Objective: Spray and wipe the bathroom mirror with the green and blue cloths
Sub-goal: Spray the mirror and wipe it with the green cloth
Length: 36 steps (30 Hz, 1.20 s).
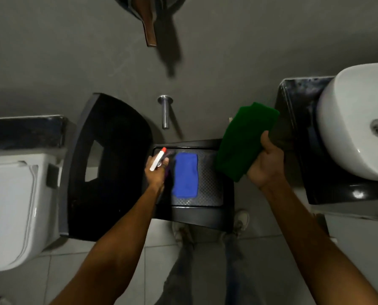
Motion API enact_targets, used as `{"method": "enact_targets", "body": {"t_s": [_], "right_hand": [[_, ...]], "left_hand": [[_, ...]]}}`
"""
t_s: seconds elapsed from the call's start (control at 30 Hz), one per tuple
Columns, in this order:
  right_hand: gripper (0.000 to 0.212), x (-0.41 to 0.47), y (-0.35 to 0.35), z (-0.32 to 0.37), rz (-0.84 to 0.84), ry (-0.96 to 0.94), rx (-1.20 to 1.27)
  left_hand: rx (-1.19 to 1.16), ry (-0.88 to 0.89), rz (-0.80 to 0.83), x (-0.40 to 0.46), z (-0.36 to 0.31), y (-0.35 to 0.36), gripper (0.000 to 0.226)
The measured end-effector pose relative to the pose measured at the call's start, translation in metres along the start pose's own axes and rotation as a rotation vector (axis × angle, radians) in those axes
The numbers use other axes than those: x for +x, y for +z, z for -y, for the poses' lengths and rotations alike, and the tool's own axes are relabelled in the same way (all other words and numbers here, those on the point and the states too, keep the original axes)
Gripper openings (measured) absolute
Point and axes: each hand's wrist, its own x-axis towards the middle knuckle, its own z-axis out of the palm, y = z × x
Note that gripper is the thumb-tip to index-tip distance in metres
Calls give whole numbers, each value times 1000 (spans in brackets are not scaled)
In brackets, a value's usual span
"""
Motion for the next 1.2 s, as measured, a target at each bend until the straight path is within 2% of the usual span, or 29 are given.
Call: {"method": "enact_targets", "body": {"t_s": [0.1, 0.2, 0.23, 0.3, 0.37, 0.4, 0.5, 0.57, 0.63, 0.7, 0.83, 0.9, 0.97, 1.03, 1.1, 1.2], "right_hand": [[50, -1, -4, -2, 6, -3, -4], [50, -7, -1, 4, 5, 11, 8], [49, -10, 4, 8, 8, 7, 9], [48, -19, 17, 17, 14, -6, 18], [62, -29, 36, 32, 51, -33, 27], [64, -36, 46, 41, 76, -52, 30], [61, -53, 76, 76, 152, -84, 48], [63, -62, 96, 109, 185, -123, 66], [68, -71, 114, 147, 171, -210, 74], [73, -80, 124, 182, 156, -330, 109], [72, -92, 137, 230, 97, -507, 238], [70, -91, 144, 251, 122, -572, 323], [71, -92, 150, 281, 118, -634, 411], [64, -93, 150, 316, 112, -706, 458], [58, -97, 151, 357, 82, -805, 450], [59, -94, 158, 419, 32, -968, 379]], "left_hand": [[-43, -32, -34, 7, 0, 1, 60], [-26, -108, -77, 3, 0, -1, 75], [-20, -154, -118, -4, 0, 1, 76], [-14, -256, -125, -28, -2, 15, 61], [-9, -309, 14, -53, -19, 38, 40], [-28, -302, 164, -65, -36, 52, 31], [-159, -283, 727, -99, -114, 94, 52], [-100, -193, 968, -129, -175, 116, 51], [94, -20, 1057, -165, -228, 132, 35], [230, 99, 1071, -199, -269, 144, 17], [254, 157, 1121, -271, -323, 175, 12], [398, 332, 1061, -305, -338, 191, 20], [721, 716, 913, -332, -357, 207, 43], [981, 1114, 667, -351, -385, 220, 64], [1010, 1426, 524, -372, -424, 235, 68], [964, 1792, 369, -399, -493, 265, 63]]}}
